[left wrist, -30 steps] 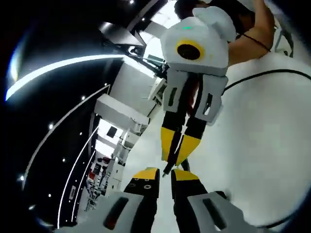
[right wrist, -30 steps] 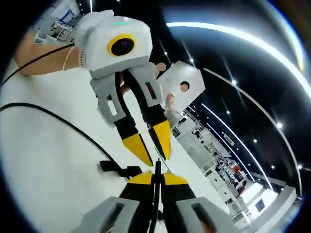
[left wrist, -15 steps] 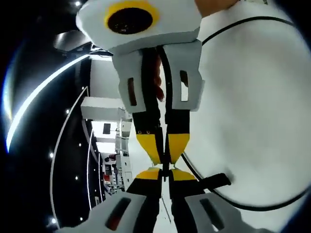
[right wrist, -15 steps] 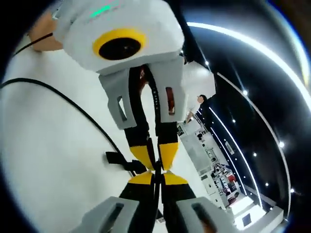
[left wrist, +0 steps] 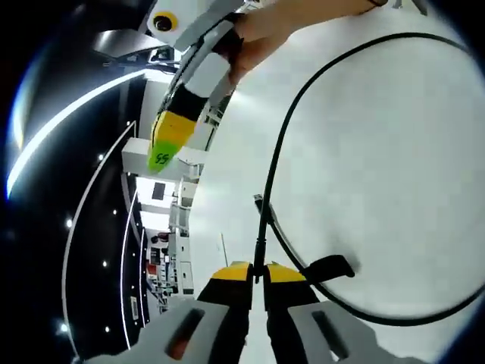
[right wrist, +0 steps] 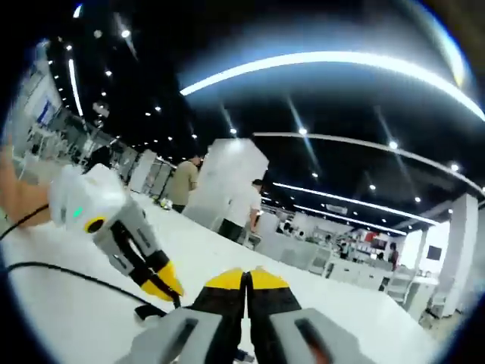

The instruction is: Find the charging cable on the desk, coil it up and secure with Velcro.

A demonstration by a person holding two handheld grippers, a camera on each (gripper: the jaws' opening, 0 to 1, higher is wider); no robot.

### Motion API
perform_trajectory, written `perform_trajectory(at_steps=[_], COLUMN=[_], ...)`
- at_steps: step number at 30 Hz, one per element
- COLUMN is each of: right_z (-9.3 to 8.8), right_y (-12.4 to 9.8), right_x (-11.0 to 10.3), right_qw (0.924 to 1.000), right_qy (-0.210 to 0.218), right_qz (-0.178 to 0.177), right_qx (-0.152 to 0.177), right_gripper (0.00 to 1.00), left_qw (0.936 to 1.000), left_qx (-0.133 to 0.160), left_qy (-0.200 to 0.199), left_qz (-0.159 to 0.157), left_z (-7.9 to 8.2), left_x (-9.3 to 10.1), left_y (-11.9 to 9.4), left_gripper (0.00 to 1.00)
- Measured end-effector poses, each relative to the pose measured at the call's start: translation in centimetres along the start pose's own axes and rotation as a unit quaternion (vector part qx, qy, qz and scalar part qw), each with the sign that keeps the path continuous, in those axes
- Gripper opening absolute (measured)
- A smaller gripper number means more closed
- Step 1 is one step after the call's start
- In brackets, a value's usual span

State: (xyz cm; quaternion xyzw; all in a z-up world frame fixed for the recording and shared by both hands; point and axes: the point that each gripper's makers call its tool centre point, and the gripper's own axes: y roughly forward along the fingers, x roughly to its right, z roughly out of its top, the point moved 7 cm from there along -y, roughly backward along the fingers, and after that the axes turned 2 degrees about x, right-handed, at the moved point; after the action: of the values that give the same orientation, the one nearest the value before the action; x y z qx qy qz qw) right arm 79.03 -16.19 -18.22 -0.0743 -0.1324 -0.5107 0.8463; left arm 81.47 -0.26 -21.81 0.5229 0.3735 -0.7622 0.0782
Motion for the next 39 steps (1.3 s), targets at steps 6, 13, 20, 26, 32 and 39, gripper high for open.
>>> perform_trajectory(at_steps=[6,13,20,26,32,39], right_z=[-5.9,-7.5,-8.1,-8.0,-7.9,-8.0], right_y=[4.5,6.6,5.6,4.6,3.6,3.3], right_x=[-1.4,-1.7,-2.5,-2.9,-3.4,-3.4], right_qw=[0.9879,0.9835,0.9812,0.9801,0.98,0.9795], right_qy=[0.087,0.114,0.091,0.102,0.094,0.093], right_qz=[0.053,0.033,0.043,0.037,0.037,0.039], right_qx=[-0.117,-0.136,-0.165,-0.166,-0.172,-0.174], right_gripper=[0.03,0.03,0.03,0.03,0.03,0.03], left_qw=[0.9999,0.9979,0.9895,0.9792,0.9732,0.9637], left_qx=[-0.005,-0.018,-0.08,-0.119,-0.124,-0.135], left_qy=[-0.014,-0.062,-0.12,-0.164,-0.193,-0.228], left_qz=[0.002,0.006,0.004,-0.006,-0.014,-0.036], left_z=[-1.0,-3.6,-7.6,-10.5,-11.3,-12.3], left_x=[0.0,0.3,1.0,1.7,2.0,3.1], left_y=[-0.2,-0.2,-0.9,-2.6,-4.8,-7.0], left_gripper=[0.07,0.07,0.07,0.07,0.07,0.07])
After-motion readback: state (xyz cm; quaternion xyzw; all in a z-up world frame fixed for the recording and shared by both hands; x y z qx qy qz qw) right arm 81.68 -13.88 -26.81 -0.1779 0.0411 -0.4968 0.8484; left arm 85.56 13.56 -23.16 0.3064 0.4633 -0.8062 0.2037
